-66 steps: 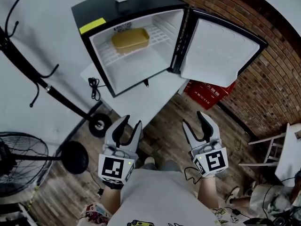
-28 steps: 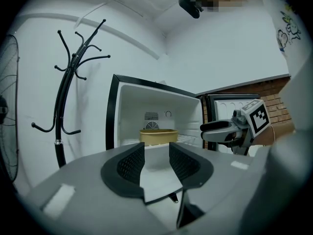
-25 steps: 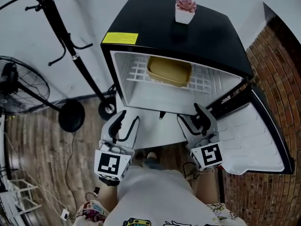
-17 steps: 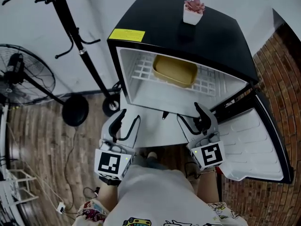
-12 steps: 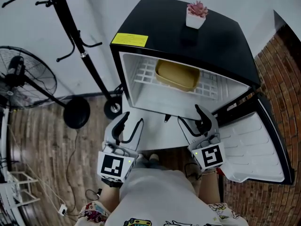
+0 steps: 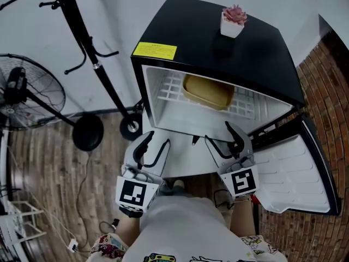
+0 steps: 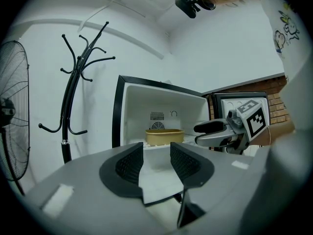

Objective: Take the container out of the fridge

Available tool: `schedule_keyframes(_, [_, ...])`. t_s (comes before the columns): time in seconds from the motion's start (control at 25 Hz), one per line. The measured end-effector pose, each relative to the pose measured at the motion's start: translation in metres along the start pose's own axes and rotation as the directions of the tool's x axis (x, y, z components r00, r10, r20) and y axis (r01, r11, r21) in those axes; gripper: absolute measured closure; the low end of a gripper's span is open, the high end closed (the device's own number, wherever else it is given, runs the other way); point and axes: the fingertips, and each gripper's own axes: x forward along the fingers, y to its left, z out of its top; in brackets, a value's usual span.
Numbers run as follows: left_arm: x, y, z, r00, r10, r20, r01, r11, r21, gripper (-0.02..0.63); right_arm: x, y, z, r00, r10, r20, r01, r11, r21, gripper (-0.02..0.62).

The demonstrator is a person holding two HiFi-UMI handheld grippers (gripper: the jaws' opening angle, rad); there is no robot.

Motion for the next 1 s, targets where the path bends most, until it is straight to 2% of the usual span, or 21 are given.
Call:
schedule_keyframes(0.4, [-0.001,-0.002,0.003,0.999,-0.015,0.03,0.015,1.0,0.003,0.436,0.019,0.007,-0.002,0.998,0.034,-0.047,-0.037,0.997,-0.066,0.33])
schedule_keyframes(0.68, [0.001,-0.003,0.004,0.999,-0.019,0.035,0.019,1.0,0.001,0.436,0.03,0.009,0.004,0.993,0.056,-0.099,-0.073,0.981,-0.179,0.33])
schedule_keyframes(0.84, [0.002,-0.005,0.004,0.999,-0.023,0.037,0.022,1.0,0.002,0.436,0.037,0.006,0.003,0.995,0.055,-0.08,-0.069,0.979,-0.193,0.33])
schedule_keyframes(1.0, [0.005,-0.007,0.004,0.999,-0.024,0.039,0.024,1.0,0.003,0.436,0.045,0.001,0.001,0.992,0.041,-0.118,-0.069,0.969,-0.235,0.33])
